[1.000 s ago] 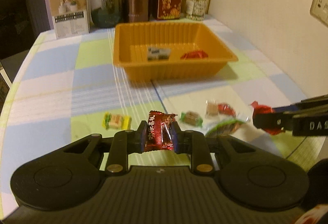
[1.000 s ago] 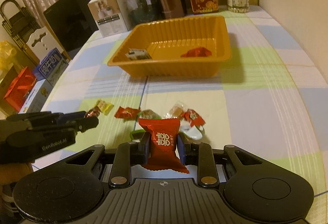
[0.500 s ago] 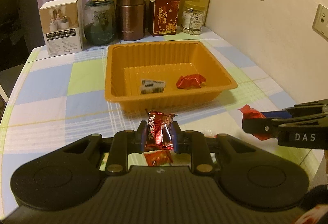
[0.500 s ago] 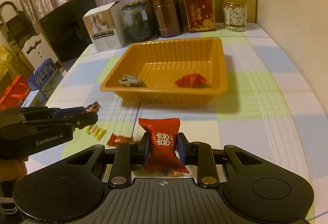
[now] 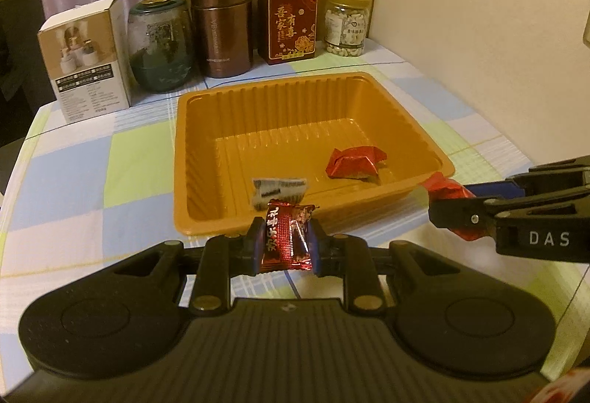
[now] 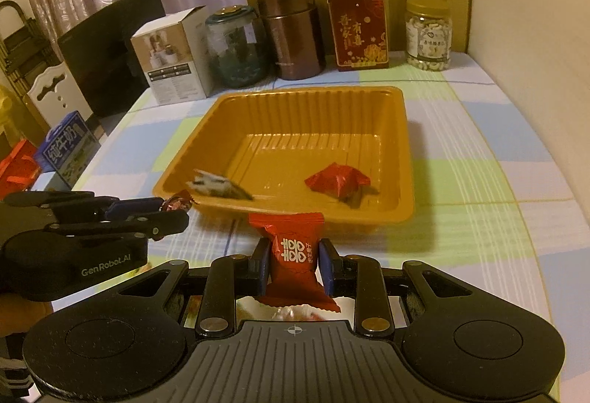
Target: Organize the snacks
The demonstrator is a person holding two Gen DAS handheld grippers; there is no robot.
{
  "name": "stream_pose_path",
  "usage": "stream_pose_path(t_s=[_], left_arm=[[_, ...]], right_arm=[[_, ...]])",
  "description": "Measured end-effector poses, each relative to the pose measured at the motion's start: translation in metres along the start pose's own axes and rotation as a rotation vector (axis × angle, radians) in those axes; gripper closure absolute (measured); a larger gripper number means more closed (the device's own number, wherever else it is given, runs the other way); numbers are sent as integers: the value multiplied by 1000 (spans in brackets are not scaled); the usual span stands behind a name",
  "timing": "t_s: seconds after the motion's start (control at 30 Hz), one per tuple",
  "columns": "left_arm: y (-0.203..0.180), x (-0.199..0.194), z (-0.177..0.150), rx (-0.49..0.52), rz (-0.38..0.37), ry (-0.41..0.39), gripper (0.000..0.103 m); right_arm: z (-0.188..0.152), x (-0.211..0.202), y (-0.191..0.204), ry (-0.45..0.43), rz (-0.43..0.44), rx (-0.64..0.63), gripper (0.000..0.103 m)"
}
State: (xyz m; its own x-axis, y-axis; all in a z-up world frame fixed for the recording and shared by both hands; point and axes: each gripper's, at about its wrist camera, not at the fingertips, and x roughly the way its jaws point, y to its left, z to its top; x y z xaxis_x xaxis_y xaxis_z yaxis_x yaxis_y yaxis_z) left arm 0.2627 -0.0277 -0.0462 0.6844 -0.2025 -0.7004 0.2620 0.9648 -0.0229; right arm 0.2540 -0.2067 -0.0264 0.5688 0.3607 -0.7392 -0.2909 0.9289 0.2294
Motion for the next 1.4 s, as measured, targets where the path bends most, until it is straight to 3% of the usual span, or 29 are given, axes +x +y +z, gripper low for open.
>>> stream_pose_path(t_s=[1.07, 1.2, 1.4], left_arm=[[21, 59, 48, 19, 17, -18, 81], [24, 62, 50, 11, 36, -44, 75], [31, 56, 46, -10, 44, -48, 73]], right_arm=[[42, 49, -21, -24, -42, 27, 75], [45, 52, -24, -25, -40, 38, 75], [48, 53, -27, -31, -42, 47, 75]])
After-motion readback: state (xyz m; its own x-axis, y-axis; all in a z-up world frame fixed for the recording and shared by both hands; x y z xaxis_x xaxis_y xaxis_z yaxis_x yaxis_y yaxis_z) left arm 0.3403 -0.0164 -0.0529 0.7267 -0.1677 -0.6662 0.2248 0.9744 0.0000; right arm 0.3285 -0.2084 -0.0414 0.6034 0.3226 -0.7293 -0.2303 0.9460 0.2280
